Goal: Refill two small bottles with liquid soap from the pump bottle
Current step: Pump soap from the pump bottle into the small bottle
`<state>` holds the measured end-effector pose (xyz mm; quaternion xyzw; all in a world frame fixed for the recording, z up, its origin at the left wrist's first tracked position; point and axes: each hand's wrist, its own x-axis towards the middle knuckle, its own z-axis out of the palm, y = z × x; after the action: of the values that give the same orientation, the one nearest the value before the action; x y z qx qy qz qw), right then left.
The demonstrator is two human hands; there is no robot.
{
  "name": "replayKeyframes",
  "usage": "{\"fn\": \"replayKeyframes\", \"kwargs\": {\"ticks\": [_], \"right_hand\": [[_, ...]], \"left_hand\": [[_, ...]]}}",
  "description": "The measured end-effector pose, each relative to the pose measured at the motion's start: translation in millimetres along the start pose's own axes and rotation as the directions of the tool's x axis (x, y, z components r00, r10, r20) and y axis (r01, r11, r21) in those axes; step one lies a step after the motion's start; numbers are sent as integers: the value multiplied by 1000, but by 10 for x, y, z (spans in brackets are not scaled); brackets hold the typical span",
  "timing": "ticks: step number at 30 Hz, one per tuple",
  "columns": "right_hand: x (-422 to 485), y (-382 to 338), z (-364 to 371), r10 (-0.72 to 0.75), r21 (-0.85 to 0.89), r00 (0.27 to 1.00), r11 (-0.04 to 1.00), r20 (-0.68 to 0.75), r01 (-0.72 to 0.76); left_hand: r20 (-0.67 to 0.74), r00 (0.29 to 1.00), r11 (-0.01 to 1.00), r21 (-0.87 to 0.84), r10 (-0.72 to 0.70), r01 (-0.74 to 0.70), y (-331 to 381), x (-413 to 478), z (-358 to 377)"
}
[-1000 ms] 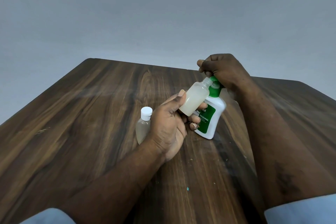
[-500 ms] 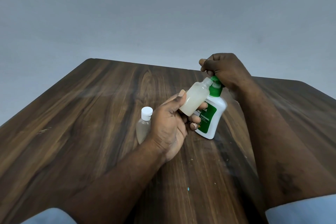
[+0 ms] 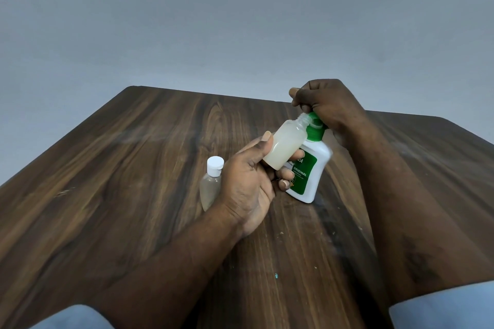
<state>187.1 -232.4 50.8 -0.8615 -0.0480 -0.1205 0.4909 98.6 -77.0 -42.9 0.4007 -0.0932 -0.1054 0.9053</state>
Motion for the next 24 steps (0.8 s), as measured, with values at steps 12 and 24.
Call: {"fn": "replayKeyframes", "kwargs": {"ticks": [12,24], "right_hand": [[-33,-3,27,16,8,999,1000,28,-16],[-27,-34,6,1,-7,1000,1000,19,-1]], "left_hand": [[4,1000,1000,-1,0,0,-14,9,-6],[19,1000,1000,-1,7,-7,-14,19,-11]]}}
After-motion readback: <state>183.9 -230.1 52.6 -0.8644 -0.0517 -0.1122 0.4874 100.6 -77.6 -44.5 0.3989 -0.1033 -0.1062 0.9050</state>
